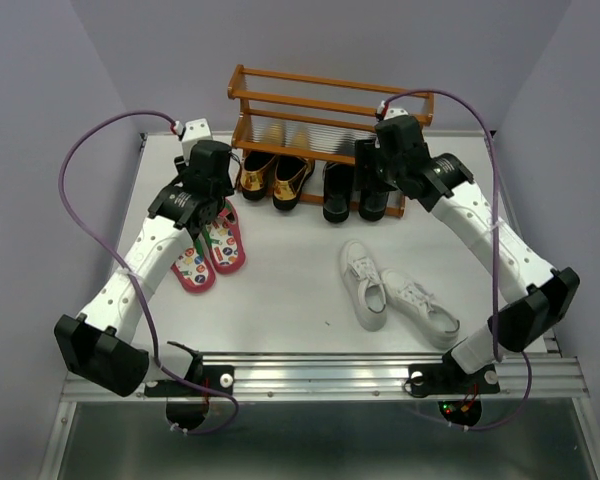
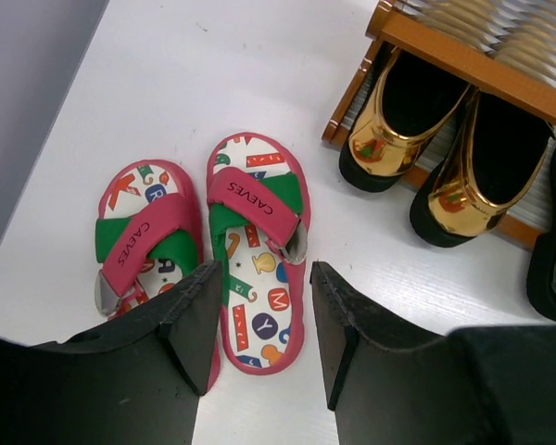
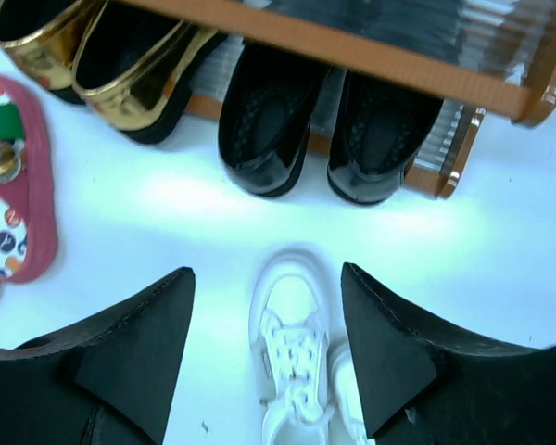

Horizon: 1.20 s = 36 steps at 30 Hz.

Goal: Place and organize the shoes onto the shoe shelf

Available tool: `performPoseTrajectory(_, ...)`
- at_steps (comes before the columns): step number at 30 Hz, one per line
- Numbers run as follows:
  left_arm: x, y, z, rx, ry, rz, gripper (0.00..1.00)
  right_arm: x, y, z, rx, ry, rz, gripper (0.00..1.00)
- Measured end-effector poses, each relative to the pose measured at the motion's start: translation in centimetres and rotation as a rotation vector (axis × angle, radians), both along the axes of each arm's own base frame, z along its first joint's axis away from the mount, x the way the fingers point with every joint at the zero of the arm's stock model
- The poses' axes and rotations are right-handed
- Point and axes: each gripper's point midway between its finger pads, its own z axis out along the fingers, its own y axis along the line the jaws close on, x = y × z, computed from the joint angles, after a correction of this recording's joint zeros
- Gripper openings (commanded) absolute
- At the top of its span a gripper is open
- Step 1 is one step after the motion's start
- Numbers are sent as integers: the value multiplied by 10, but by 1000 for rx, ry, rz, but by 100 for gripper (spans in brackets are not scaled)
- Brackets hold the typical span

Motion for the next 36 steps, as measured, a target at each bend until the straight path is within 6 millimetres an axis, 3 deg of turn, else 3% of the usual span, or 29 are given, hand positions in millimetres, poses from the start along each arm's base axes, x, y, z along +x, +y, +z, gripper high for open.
performPoseTrajectory(2,-2,1,3,4,9,2,54,-19,-1,6,13,13,16,71)
performPoseTrajectory(4,0,1,16,-3,-10,3,54,-40,-2,-6,10,57,27,71)
performPoseTrajectory(9,5,-1,40,-24,-63,7,54,-107,-14,-80,-33,301,40,66)
performPoseTrajectory(13,5,-5,39,-40,-55,-10,54,-148,-21,-111,-52,433,34,65)
performPoseTrajectory(16,5,-8,39,-54,-55,-21,54,-174,-22,-119,-37,489,30,64)
performPoseTrajectory(21,5,-12,37,-70,-51,-34,54,-199,-33,-135,-12,547,-20,63)
performPoseTrajectory(28,5,-15,31,-79,-38,-49,54,-228,-46,-186,-32,676,-88,58)
performPoseTrajectory(36,5,-19,21,-90,-20,-64,54,-224,-38,-210,-12,687,-97,48)
